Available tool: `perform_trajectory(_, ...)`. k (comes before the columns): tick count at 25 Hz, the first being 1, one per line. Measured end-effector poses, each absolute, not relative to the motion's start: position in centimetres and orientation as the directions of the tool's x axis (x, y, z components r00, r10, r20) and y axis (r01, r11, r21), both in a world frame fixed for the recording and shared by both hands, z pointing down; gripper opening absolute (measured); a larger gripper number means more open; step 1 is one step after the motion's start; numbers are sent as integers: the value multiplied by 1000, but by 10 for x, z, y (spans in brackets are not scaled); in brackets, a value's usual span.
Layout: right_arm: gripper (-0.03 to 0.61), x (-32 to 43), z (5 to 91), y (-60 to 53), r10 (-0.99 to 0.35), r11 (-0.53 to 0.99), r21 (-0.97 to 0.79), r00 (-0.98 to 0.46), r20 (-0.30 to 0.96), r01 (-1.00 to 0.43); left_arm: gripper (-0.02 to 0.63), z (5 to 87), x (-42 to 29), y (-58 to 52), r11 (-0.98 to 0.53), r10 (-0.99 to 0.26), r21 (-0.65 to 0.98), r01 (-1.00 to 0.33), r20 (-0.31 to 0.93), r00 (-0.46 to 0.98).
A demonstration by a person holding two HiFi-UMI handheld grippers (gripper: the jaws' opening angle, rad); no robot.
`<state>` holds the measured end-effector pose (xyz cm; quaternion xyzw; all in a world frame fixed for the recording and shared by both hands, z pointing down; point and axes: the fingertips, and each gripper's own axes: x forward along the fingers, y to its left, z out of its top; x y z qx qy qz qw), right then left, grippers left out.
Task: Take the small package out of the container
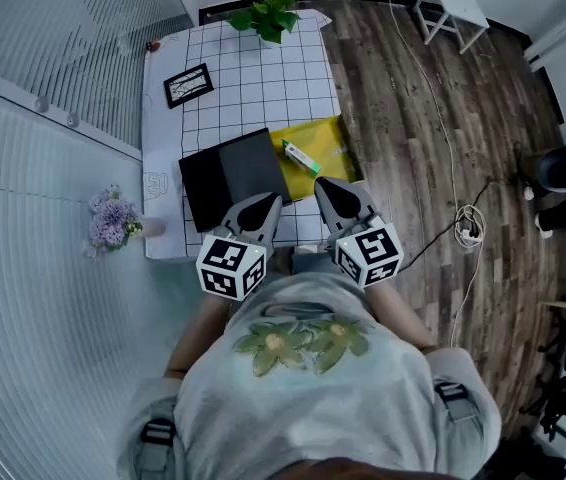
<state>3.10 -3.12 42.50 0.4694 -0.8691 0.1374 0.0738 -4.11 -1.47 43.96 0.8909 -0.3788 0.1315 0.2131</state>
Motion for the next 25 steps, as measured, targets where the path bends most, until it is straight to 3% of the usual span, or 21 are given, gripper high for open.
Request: perform_trajectory(25,8,27,463,-97,-697,623,-172,-641,321,-763,6,467,-45,-66,-519,-676,305,-798,425,602)
